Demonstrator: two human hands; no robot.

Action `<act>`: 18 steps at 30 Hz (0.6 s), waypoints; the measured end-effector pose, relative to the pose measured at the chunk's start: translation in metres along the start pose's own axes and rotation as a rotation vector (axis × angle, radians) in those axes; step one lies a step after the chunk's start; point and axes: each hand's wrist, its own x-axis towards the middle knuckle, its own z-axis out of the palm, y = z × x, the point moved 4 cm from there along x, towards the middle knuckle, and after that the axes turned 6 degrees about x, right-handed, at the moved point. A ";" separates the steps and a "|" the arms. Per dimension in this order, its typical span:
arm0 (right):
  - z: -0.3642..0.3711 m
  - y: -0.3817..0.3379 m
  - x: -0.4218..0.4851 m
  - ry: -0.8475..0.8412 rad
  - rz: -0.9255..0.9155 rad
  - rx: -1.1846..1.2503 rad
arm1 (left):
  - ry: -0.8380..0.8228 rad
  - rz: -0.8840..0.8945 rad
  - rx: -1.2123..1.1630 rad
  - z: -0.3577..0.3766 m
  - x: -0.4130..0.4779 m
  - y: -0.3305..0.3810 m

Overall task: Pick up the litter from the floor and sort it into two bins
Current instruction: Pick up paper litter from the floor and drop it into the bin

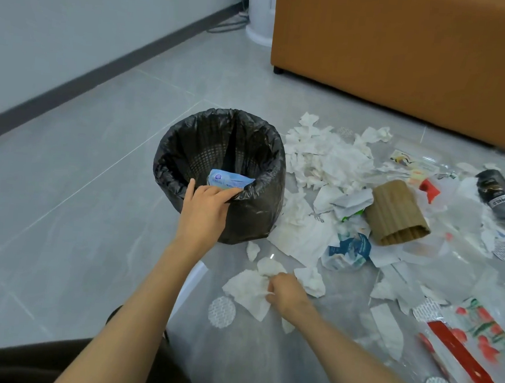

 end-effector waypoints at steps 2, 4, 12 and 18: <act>-0.001 0.007 -0.005 -0.003 0.040 0.099 | -0.037 -0.016 -0.013 -0.002 -0.001 0.000; -0.015 0.013 -0.008 0.088 0.066 0.254 | -0.084 -0.015 -0.015 -0.003 0.000 -0.001; -0.168 0.010 -0.055 0.837 -0.015 0.775 | -0.259 -0.016 -0.052 -0.005 -0.002 0.009; -0.260 -0.041 -0.085 0.954 -0.242 0.833 | -0.344 0.126 -0.134 -0.008 -0.011 0.027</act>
